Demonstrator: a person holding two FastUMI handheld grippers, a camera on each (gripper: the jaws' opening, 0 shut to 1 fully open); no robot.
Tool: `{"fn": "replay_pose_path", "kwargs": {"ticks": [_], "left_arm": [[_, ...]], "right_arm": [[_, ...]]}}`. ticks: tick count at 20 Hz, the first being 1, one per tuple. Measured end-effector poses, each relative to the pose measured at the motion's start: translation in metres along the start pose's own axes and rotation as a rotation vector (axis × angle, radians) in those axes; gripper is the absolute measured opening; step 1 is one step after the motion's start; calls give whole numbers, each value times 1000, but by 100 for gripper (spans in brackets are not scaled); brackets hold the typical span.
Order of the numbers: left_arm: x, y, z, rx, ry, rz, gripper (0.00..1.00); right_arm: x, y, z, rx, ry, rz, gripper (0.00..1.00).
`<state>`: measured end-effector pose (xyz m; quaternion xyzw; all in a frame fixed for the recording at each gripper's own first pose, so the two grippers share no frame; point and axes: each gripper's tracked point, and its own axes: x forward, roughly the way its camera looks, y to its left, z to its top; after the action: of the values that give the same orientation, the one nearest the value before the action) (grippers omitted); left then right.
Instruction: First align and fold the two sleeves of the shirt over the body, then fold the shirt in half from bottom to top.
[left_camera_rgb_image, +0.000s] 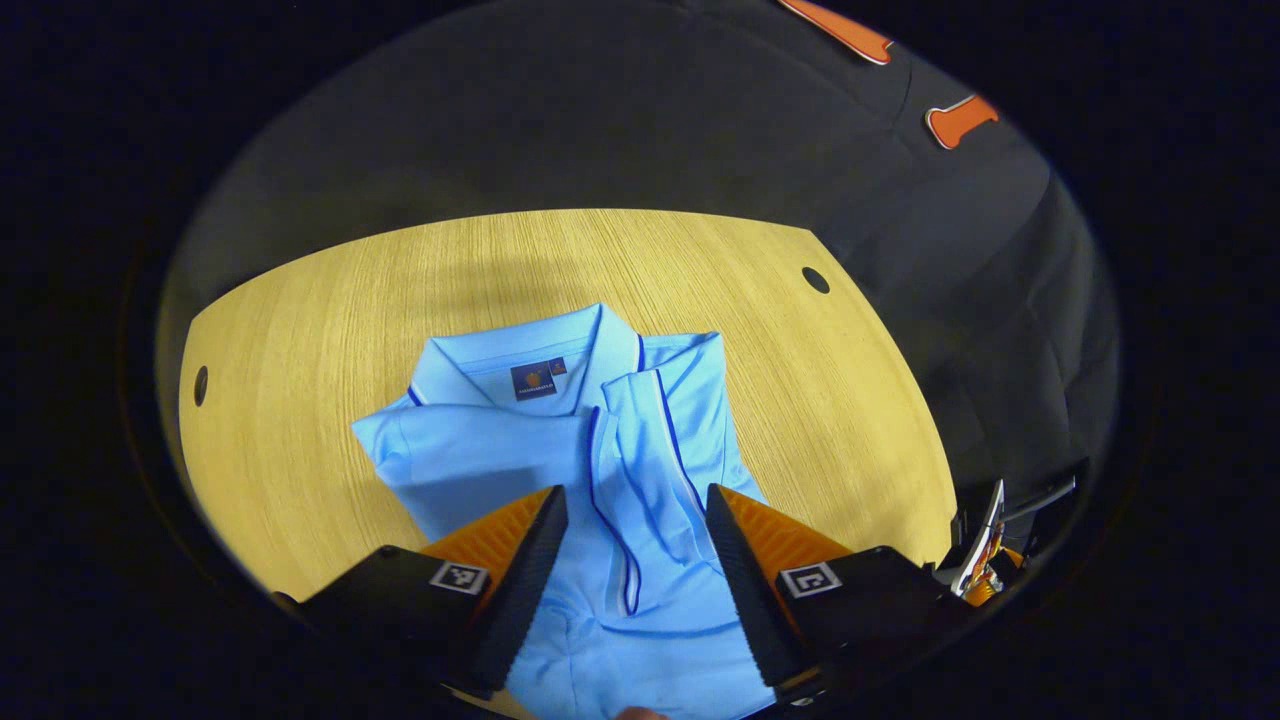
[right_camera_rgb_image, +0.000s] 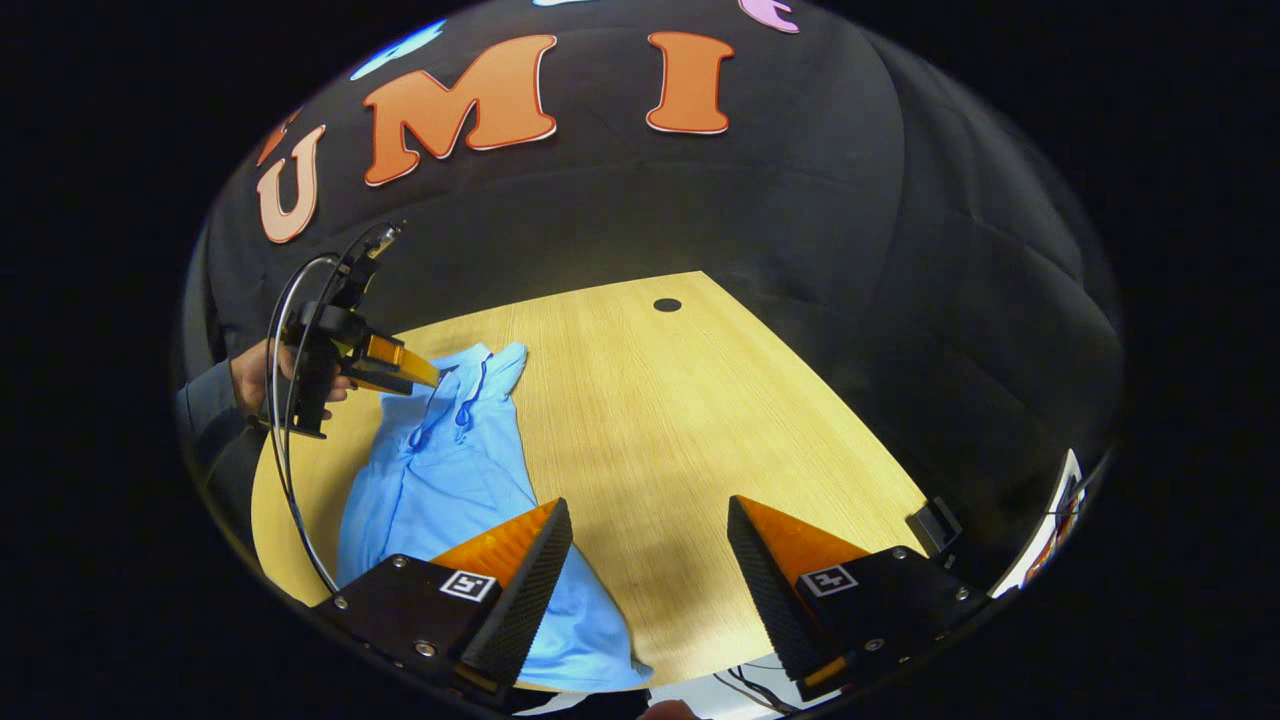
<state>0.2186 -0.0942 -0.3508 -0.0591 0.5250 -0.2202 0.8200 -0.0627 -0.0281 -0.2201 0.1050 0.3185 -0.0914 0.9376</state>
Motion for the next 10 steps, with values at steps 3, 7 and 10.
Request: {"fn": "replay_pose_path", "kwargs": {"ticks": [3,7,10], "left_arm": [[-22,8,-10,2,-35,35,99],[-59,21,-30,-27,-87,69,99],[-88,27,-52,-82,-108,83,99]], "right_arm": [[4,8,-5,-32,14,32,95],[7,22,-14,-91,49,98,96],[10,29,-21,-134,67,135,97]]}}
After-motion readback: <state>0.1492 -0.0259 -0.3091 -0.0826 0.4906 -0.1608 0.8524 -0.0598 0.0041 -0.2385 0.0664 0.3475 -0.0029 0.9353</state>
